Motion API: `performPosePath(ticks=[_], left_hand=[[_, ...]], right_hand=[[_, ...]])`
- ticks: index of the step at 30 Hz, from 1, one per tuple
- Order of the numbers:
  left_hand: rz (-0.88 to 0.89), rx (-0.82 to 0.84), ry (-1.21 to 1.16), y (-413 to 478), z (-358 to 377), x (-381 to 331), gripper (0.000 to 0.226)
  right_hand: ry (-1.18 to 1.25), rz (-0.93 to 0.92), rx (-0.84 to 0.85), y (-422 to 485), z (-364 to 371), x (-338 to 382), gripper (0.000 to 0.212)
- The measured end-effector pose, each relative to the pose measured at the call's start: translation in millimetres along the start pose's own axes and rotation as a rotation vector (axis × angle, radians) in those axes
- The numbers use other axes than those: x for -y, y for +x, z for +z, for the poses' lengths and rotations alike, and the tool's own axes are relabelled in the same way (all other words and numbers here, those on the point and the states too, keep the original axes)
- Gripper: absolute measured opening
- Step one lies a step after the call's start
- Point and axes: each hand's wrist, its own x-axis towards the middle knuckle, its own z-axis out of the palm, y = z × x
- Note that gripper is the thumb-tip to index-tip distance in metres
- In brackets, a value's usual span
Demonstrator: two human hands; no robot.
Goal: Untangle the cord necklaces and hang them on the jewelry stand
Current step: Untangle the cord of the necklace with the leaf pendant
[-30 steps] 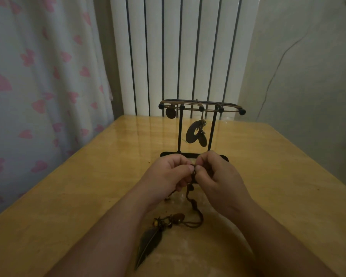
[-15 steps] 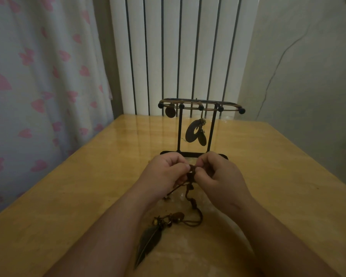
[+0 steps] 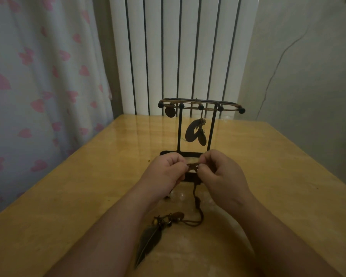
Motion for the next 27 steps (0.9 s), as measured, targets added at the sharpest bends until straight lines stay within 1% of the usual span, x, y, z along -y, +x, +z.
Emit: performPosePath(ticks=[4,6,8,11,13,15,18,21,23,27], left_hand=[[-0.015,0.012,-0.012,0,1,0,0.024],[-0.017,0.001,0.008,0,1,0,0.023],[-0.016,-0.002,0.031,1,1,1,0.022],[-0.012,0.014,0.059,2,1,1,0.023],[-0.021,-0.002,0.056,2,0,1,0.024],[-0.033,-0.022,0.027,3,-1,3,0.026],[-0.041,-0.02,0.017,3,-1,3,0.025],[-0.04,-0.02,0.023,3,0,3,0.025],[-0.036,-0.035,0.029,4,0,4,0.025],[-0.033,-0.031,0.025,3,0,5,0.025]], right_hand=[[0.096,0.067,0.027,-1,0,2,0.011],[0.131,0.055,0.012,-1,-2,1,0.01],[0.172,0.029,-0.008,-2,-3,0,0.014],[0.108,0.004,-0.005,-1,-3,0,0.02],[0.072,0.02,-0.03,0,-3,0,0.021],[0.154,0.098,-0.042,2,-5,-2,0.022],[0.38,0.246,0.072,3,-6,-3,0.027],[0.454,0.242,0.113,2,-9,-2,0.025],[0.426,0.2,0.116,2,-10,-2,0.025],[0.216,0.149,0.08,2,-4,-2,0.026]])
